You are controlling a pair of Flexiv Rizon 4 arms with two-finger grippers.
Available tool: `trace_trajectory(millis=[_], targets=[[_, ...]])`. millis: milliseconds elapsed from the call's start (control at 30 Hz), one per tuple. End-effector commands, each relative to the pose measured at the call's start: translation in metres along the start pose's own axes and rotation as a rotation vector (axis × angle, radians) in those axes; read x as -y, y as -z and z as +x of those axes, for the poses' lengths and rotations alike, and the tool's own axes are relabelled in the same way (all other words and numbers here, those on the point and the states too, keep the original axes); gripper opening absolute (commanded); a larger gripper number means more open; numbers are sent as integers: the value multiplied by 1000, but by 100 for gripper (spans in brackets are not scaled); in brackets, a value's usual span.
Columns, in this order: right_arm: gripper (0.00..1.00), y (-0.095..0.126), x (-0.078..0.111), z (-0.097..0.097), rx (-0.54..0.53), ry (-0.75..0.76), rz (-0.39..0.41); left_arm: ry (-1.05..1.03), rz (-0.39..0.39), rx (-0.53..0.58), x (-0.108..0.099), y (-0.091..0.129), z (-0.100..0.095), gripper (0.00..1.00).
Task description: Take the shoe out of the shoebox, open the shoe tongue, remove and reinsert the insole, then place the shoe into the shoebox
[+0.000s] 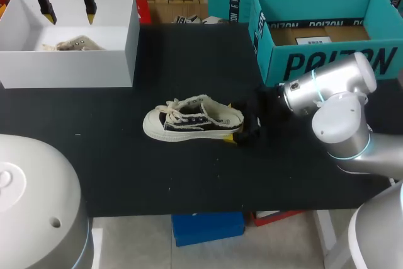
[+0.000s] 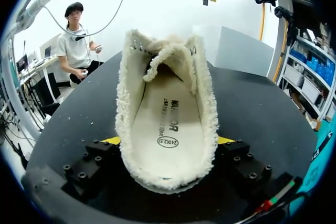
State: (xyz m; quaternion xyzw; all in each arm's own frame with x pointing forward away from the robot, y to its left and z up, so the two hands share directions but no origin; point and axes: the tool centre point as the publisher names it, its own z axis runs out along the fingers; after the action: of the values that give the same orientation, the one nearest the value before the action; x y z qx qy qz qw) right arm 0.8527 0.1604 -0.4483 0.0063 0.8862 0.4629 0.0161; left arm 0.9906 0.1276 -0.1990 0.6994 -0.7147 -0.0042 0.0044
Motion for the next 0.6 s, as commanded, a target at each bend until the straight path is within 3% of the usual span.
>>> trace_trajectory(millis=[33, 300, 600], targets=[[0, -8, 3, -1, 0, -1, 2, 7, -2, 64, -15, 9, 38, 100], [0, -8, 3, -1, 0, -1, 2, 5, -8, 197, -56, 3, 99, 100], [0, -8, 3, -1, 0, -1, 2, 13, -18, 255, -94, -13, 153, 100]])
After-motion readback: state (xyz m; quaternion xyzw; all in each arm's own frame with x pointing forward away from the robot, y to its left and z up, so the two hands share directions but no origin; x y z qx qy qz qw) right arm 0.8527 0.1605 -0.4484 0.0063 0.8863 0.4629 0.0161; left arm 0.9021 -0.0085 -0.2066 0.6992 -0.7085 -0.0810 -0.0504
